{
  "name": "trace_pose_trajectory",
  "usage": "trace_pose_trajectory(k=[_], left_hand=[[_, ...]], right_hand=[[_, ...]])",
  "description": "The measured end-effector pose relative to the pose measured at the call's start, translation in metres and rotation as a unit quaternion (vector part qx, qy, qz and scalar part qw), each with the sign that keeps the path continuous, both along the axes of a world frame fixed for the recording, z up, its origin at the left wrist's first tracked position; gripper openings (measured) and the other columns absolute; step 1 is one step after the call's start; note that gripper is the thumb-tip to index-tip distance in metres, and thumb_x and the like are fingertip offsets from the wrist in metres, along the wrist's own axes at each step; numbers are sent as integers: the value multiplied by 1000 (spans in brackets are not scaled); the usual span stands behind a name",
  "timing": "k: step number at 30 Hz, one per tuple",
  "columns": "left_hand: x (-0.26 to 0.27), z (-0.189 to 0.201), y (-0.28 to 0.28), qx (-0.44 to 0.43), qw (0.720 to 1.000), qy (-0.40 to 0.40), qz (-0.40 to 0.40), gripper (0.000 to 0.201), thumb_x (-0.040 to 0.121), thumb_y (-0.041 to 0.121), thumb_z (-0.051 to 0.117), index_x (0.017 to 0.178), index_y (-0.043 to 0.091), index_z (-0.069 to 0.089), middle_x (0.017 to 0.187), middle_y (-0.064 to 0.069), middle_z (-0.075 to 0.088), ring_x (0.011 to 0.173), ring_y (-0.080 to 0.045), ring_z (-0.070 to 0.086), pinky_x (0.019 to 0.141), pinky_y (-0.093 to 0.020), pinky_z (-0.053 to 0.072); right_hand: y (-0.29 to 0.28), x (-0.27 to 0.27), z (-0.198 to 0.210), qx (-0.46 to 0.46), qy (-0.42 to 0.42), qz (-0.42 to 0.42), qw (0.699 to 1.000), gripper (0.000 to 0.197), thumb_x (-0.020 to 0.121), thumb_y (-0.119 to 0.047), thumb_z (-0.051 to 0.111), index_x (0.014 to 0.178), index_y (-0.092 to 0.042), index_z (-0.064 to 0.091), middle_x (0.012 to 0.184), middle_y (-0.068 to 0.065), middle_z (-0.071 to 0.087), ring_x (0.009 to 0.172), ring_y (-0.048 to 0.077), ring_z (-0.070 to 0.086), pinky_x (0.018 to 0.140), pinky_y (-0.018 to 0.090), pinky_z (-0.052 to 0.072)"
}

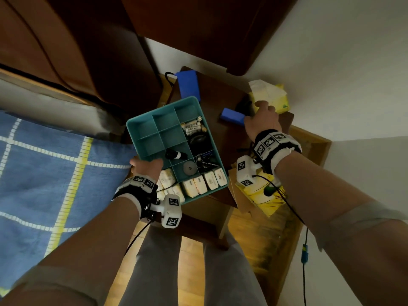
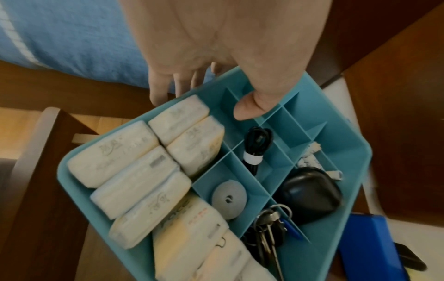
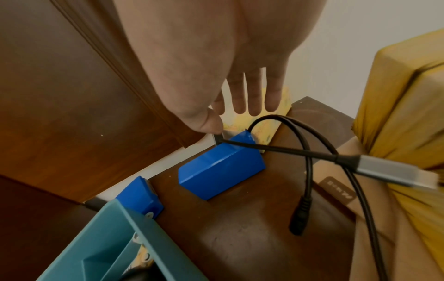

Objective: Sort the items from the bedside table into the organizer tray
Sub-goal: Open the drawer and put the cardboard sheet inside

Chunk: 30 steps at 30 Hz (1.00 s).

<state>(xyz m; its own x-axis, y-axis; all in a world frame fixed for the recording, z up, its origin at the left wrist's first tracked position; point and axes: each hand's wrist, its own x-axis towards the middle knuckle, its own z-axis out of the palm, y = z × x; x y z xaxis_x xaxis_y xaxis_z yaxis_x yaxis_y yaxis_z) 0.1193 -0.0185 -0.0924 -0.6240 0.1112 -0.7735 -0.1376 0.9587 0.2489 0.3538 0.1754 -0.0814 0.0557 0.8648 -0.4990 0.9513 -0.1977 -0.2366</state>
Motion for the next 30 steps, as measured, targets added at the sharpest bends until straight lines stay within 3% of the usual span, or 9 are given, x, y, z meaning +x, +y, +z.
trace_pose_trajectory(k=[5, 11, 13, 15, 17, 20, 23, 27, 30], left_hand=[[1, 19, 15, 25, 992, 90, -79, 79, 80, 27, 69, 145, 6, 29, 145, -18, 34, 133, -37, 36, 108, -45, 34], [17, 47, 35, 121, 962, 121, -211, 57, 85, 21, 62, 138, 12, 45, 143, -13, 38, 131, -33, 38, 109, -42, 34], [27, 56, 44, 169, 950, 98, -244, 44, 88, 21, 58, 131, 17, 52, 135, -10, 48, 121, -30, 50, 104, -41, 41], [43, 65, 56, 204, 936, 59, -279, 30, 91, 19, 56, 120, 22, 57, 120, -2, 58, 104, -22, 59, 89, -34, 48], [65, 73, 65, 216, 922, 14, -320, 27, 93, 17, 56, 120, 20, 59, 112, 5, 59, 96, -12, 56, 81, -25, 42], [99, 78, 72, 229, 904, -29, -360, 29, 93, 19, 58, 123, 22, 60, 117, 5, 61, 101, -13, 57, 85, -25, 43], [135, 69, 71, 204, 899, -86, -377, 32, 93, 22, 59, 125, 21, 59, 117, 4, 60, 104, -14, 56, 89, -27, 43], [176, 42, 62, 136, 877, -153, -435, 49, 90, 31, 61, 137, 19, 53, 134, -1, 56, 123, -20, 53, 105, -35, 43], [198, 22, 54, 94, 867, -166, -460, 75, 81, 44, 62, 148, 18, 41, 146, -3, 46, 131, -25, 48, 109, -41, 40]], right_hand=[[-26, 14, 13, 12, -5, -24, 1000, 54, 91, -31, 58, 139, -16, 40, 139, 16, 45, 129, 37, 40, 100, 47, 40], [-64, 45, 39, 45, -33, -80, 995, 61, 89, -32, 60, 142, -12, 37, 142, 16, 43, 131, 38, 37, 106, 46, 34], [-79, 61, 48, 62, -47, -120, 990, 64, 87, -32, 61, 143, -14, 36, 144, 15, 42, 133, 37, 36, 106, 47, 34], [-95, 81, 57, 54, -66, -179, 980, 68, 88, -35, 62, 145, -14, 33, 146, 14, 40, 135, 36, 34, 104, 50, 37], [-112, 98, 60, 25, -59, -256, 965, 75, 87, -39, 62, 148, -14, 26, 149, 14, 36, 136, 37, 32, 105, 53, 37], [-135, 120, 52, -42, -10, -359, 932, 89, 88, -49, 60, 153, -13, 11, 153, 19, 30, 135, 41, 37, 106, 54, 38], [-152, 140, 32, -131, 40, -386, 912, 99, 89, -57, 57, 154, -8, 2, 147, 23, 41, 120, 41, 54, 96, 49, 49], [-163, 154, -1, -194, 130, -386, 893, 110, 71, -76, 61, 153, -15, 18, 140, 17, 49, 109, 38, 58, 86, 53, 56], [-169, 157, -23, -177, 179, -394, 884, 124, 56, -75, 71, 153, -18, 18, 143, 15, 45, 117, 37, 55, 88, 55, 55]])
